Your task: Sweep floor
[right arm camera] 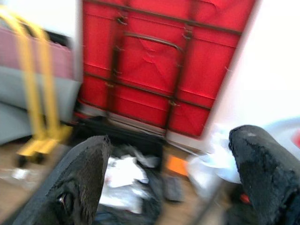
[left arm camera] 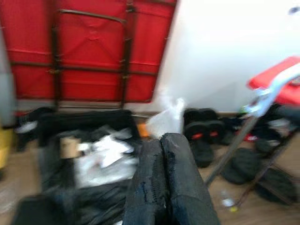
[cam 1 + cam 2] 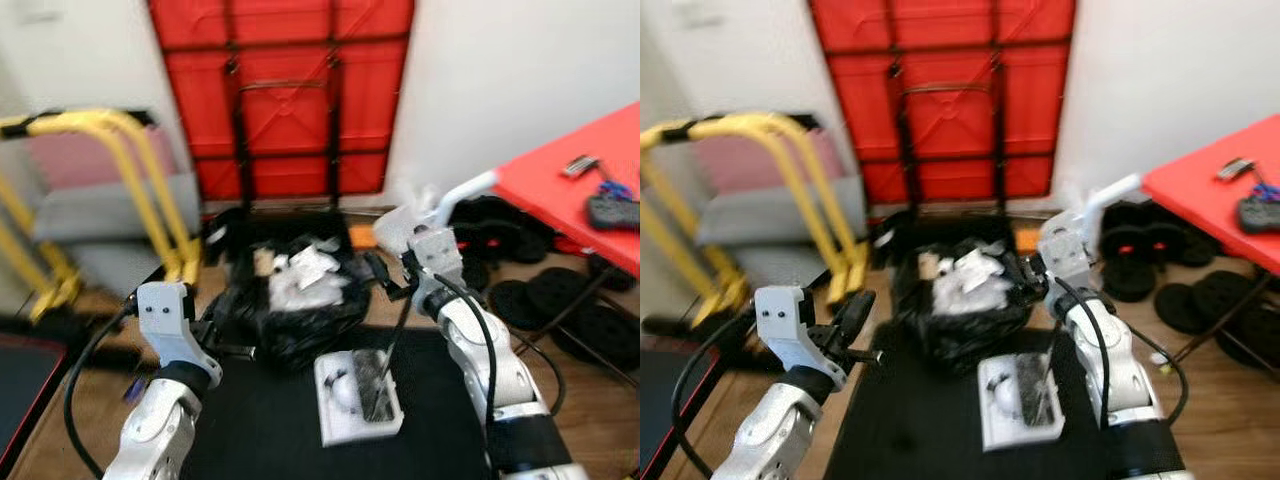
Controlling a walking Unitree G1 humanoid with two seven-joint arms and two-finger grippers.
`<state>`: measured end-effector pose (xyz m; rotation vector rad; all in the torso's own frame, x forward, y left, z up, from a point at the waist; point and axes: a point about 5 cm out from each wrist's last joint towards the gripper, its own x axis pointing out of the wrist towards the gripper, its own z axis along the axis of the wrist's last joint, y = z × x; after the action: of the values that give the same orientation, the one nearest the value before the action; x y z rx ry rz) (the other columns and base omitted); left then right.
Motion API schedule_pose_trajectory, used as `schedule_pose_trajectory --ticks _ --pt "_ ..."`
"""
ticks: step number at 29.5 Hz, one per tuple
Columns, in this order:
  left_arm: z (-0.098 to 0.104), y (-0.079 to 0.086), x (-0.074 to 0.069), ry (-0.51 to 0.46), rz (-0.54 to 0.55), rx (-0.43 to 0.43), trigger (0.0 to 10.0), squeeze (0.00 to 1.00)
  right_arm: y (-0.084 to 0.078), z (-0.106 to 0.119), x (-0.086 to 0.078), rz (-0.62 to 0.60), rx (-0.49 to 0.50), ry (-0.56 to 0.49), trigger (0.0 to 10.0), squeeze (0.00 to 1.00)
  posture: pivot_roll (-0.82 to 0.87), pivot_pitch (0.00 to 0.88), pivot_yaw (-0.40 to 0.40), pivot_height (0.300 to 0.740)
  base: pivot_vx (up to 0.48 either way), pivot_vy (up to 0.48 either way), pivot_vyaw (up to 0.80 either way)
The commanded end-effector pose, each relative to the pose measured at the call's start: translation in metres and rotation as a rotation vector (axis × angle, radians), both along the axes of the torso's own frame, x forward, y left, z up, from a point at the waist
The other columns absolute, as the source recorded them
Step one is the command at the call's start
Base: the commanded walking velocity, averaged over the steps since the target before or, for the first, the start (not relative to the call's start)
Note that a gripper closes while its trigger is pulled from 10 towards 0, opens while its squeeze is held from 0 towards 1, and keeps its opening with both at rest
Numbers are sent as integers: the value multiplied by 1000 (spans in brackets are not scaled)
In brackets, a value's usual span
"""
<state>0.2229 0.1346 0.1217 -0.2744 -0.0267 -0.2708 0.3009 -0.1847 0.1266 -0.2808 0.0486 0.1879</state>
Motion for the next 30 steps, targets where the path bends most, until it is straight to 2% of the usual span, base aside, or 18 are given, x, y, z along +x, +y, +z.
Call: schedule_pose_trajectory --ticks 1,7,11,16,20,25,30 --pt "-1 6 -1 4 3 11 10000 0 10 3 2 24 28 -13 10000 0 -143 0 4 740 416 0 0" --pt "0 6 0 0 4 9 10000 0 11 5 3 31 23 -25 10000 0 -142 0 2 740 417 0 0" --pt "2 7 0 -7 8 6 10000 0 18 11 3 70 27 -50 10000 0 -142 0 1 740 372 0 0" --pt "3 7 -1 -10 7 -7 10000 0 27 25 4 109 89 -87 10000 0 -147 0 6 740 0 0 0" --pt "3 7 -1 -10 6 -6 10000 0 29 27 4 114 93 -82 10000 0 -147 0 6 740 0 0 0" --pt "3 8 -2 -7 0 -6 10000 0 35 29 3 145 119 -58 10000 0 -145 0 8 720 0 0 0" --pt "3 8 -3 -6 -2 -6 10000 0 35 28 3 141 96 -55 10000 0 -145 0 8 710 0 0 0"
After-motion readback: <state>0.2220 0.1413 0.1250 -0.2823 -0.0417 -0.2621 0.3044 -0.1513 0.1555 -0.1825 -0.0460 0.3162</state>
